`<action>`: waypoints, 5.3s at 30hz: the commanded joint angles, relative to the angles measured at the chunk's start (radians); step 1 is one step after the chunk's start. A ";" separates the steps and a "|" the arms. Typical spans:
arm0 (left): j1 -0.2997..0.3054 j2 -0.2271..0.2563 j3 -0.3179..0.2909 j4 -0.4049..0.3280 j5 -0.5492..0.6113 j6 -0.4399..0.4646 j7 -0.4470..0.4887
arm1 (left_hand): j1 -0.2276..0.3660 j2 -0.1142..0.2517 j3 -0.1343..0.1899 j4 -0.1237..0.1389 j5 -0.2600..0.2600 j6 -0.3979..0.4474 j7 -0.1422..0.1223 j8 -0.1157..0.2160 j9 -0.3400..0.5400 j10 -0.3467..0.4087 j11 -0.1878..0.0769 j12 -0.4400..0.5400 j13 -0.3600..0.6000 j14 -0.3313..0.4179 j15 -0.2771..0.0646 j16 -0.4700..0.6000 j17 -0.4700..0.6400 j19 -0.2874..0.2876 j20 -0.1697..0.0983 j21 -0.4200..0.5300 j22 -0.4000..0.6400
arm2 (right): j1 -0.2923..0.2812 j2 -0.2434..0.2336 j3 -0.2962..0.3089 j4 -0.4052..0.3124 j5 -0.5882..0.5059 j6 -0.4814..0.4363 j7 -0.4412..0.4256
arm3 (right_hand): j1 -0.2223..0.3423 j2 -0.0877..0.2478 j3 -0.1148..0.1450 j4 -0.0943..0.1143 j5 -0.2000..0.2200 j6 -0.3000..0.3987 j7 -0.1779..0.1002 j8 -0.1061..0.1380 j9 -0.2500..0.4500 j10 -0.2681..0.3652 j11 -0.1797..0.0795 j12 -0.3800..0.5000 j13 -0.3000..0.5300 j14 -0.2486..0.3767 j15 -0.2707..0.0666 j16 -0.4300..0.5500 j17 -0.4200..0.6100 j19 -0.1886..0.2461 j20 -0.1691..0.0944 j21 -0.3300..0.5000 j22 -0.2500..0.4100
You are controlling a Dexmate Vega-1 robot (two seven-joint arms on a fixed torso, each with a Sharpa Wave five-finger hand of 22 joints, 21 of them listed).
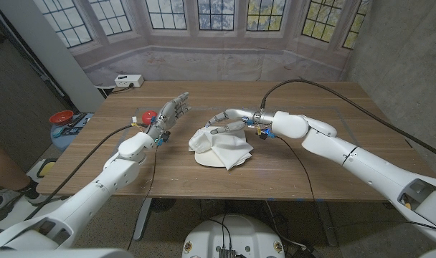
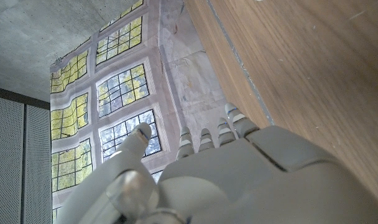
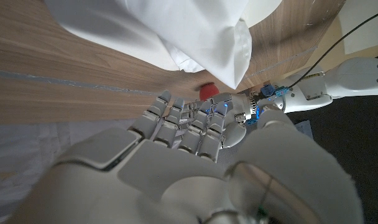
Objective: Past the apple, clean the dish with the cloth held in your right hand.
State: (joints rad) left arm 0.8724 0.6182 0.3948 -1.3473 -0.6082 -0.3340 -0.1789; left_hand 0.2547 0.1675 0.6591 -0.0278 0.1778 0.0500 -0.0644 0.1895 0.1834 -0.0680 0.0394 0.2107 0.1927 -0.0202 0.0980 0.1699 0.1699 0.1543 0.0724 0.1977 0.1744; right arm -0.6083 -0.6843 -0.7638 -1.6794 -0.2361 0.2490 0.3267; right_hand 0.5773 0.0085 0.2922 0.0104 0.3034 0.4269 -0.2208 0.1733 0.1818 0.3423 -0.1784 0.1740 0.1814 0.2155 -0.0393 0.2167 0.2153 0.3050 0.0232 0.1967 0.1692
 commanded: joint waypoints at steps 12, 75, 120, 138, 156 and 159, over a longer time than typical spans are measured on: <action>0.031 0.026 -0.009 -0.047 0.007 0.006 0.017 | 0.013 0.004 0.000 -0.004 0.004 -0.009 -0.006 -0.005 0.004 -0.011 -0.006 -0.004 0.004 -0.025 0.003 -0.001 0.001 -0.018 -0.001 -0.007 0.004 | -0.053 -0.029 -0.009 -0.106 -0.060 -0.095 0.020 | -0.206 0.098 -0.055 0.081 -0.101 -0.298 0.051 -0.005 0.001 -0.194 0.031 -0.004 0.000 -0.142 -0.027 -0.028 -0.003 -0.045 -0.060 -0.017 0.002; 0.041 0.052 0.009 -0.078 0.064 -0.010 0.026 | 0.017 0.012 -0.013 0.002 0.004 -0.030 -0.011 -0.006 0.004 -0.019 -0.011 -0.004 0.003 -0.051 -0.005 0.005 0.001 -0.032 -0.006 -0.006 0.003 | -0.205 -0.055 -0.077 -0.256 -0.388 -0.327 -0.103 | -0.490 0.172 -0.046 0.158 -0.088 -0.613 0.091 0.006 -0.003 -0.507 0.036 0.003 -0.006 -0.408 0.005 -0.028 -0.013 -0.275 -0.067 -0.011 0.001; 0.036 0.067 0.010 -0.096 0.089 -0.029 0.020 | 0.016 0.013 -0.023 0.014 0.002 -0.033 -0.014 -0.004 0.004 -0.017 -0.007 -0.002 0.003 -0.051 -0.007 0.010 0.002 -0.034 -0.007 -0.003 0.003 | -0.220 -0.012 -0.103 -0.055 -0.335 -0.259 -0.196 | -0.493 0.170 -0.007 0.150 -0.086 -0.605 0.085 0.014 -0.002 -0.513 0.027 0.007 -0.005 -0.400 -0.007 -0.022 -0.018 -0.261 -0.071 -0.006 0.000; 0.104 0.049 -0.045 -0.068 0.103 -0.152 0.097 | -0.028 0.000 -0.045 0.058 -0.006 -0.043 -0.031 -0.005 0.005 -0.005 -0.016 0.003 0.003 -0.043 -0.012 0.017 0.011 -0.029 -0.006 0.001 0.003 | -0.170 0.022 -0.128 0.014 -0.282 -0.230 -0.167 | -0.506 0.163 -0.005 0.154 -0.087 -0.596 0.086 0.016 -0.002 -0.509 0.020 0.009 -0.005 -0.394 -0.013 -0.018 -0.016 -0.258 -0.076 -0.005 0.000; 0.144 0.026 -0.071 -0.024 0.104 -0.203 0.145 | -0.075 -0.011 -0.067 0.104 -0.007 -0.053 -0.051 -0.006 0.004 0.009 -0.037 0.007 0.002 -0.028 -0.026 0.021 0.013 -0.019 -0.009 0.004 0.004 | -0.124 0.047 -0.141 0.087 -0.254 -0.180 -0.176 | -0.514 0.161 0.001 0.155 -0.087 -0.589 0.091 0.018 -0.002 -0.505 0.020 0.011 -0.005 -0.390 -0.016 -0.016 -0.016 -0.257 -0.080 -0.005 0.000; 0.146 0.028 -0.071 -0.026 0.104 -0.200 0.144 | -0.079 -0.011 -0.069 0.107 -0.007 -0.053 -0.051 -0.006 0.004 0.009 -0.036 0.007 0.002 -0.028 -0.026 0.020 0.013 -0.019 -0.009 0.004 0.004 | -0.119 0.047 -0.141 0.089 -0.251 -0.176 -0.176 | -0.515 0.161 0.002 0.154 -0.086 -0.584 0.091 0.019 -0.002 -0.499 0.021 0.013 -0.005 -0.389 -0.016 -0.016 -0.017 -0.254 -0.083 -0.004 0.000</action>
State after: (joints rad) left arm 1.0015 0.6470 0.3330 -1.3801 -0.5032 -0.5274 -0.0476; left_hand 0.1850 0.1563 0.5887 0.0708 0.1731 -0.0020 -0.1056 0.1846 0.1835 -0.0535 0.0068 0.2148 0.1927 -0.0500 0.0712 0.1858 0.1794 0.1267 0.0661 0.1967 0.1744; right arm -0.7441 -0.6430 -0.9013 -1.6131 -0.5020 0.0566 0.1546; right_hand 0.0724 0.0964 0.2873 0.1642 0.2117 -0.1646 -0.1324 0.1852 0.1773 -0.1614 -0.1523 0.1814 0.1746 -0.1726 -0.0386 0.1929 0.1980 -0.0333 -0.1041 0.1808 0.1590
